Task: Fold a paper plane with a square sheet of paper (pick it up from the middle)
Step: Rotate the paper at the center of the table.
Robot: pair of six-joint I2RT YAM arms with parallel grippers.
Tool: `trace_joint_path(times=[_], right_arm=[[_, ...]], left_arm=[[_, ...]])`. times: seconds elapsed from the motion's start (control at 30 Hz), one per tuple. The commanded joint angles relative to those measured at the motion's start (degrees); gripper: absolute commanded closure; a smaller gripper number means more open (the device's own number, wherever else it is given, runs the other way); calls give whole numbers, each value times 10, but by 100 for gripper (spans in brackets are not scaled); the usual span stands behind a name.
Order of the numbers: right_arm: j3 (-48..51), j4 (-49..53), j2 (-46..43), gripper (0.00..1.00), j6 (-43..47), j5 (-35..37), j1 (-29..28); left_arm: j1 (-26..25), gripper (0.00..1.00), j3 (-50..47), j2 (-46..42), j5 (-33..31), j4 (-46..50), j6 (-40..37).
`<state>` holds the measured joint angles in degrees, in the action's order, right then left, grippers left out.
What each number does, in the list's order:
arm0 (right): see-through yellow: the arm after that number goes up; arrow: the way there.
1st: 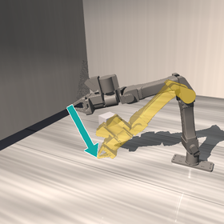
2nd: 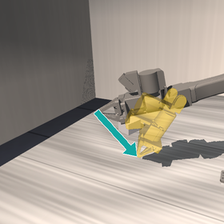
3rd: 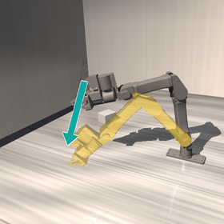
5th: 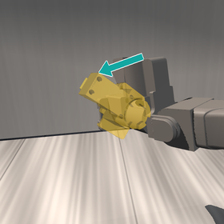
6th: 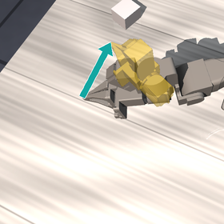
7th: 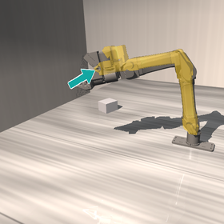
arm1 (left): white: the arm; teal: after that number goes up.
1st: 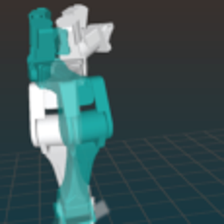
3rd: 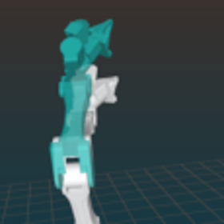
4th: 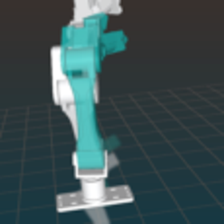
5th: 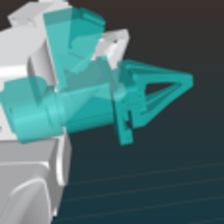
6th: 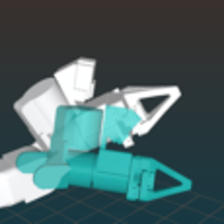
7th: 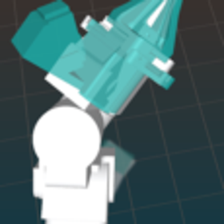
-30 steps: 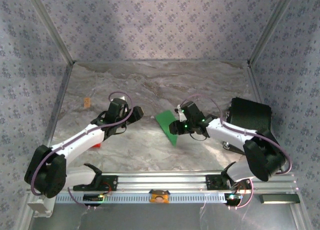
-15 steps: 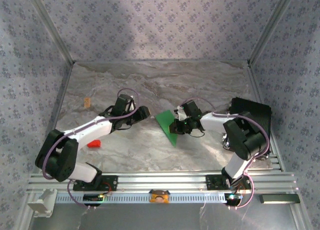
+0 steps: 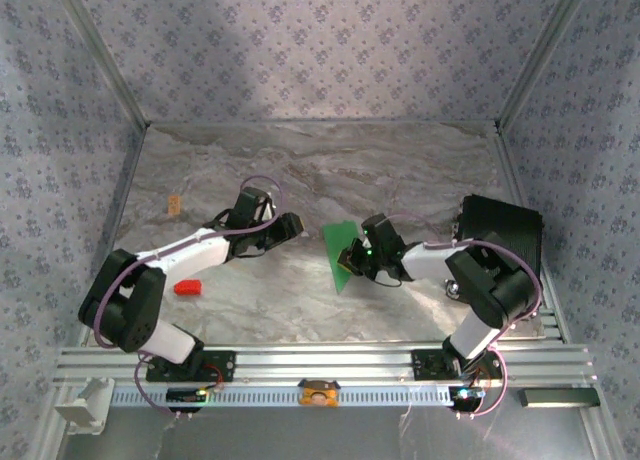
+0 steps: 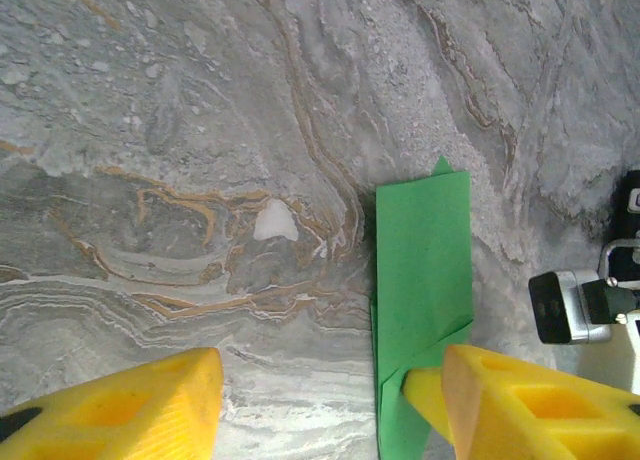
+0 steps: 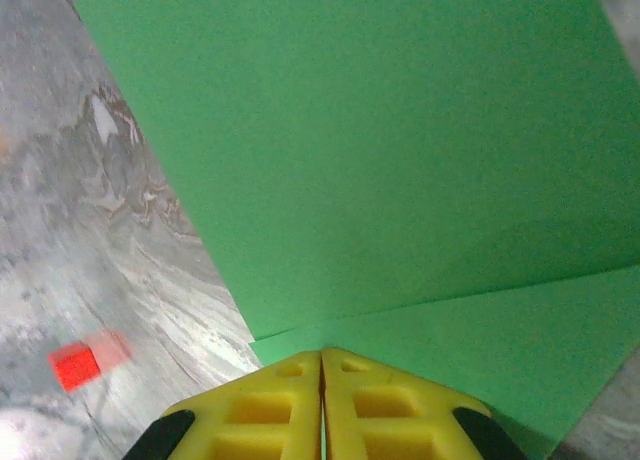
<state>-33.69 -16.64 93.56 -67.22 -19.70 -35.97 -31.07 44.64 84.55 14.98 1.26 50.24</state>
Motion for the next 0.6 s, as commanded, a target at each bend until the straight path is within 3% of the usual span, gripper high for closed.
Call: trace_joint_path(times=[0.0, 0.13, 0.23, 0.37, 0.57], right_arm=[[21, -43, 1, 88, -128, 79, -28], [-5, -61, -13, 86, -124, 53, -38], [-46, 48, -53, 83, -52, 61, -31], [-64, 108, -78, 81, 28, 32, 9], [-59, 161, -80, 80, 98, 7, 65]], left_arm=[[4, 44, 16, 11, 37, -21, 0], [4, 54, 17, 24, 68, -40, 2], [3, 64, 22, 38, 94, -66, 8], [-3, 74, 48, 70, 124, -76, 11], [-29, 81, 102, 136, 155, -75, 11]])
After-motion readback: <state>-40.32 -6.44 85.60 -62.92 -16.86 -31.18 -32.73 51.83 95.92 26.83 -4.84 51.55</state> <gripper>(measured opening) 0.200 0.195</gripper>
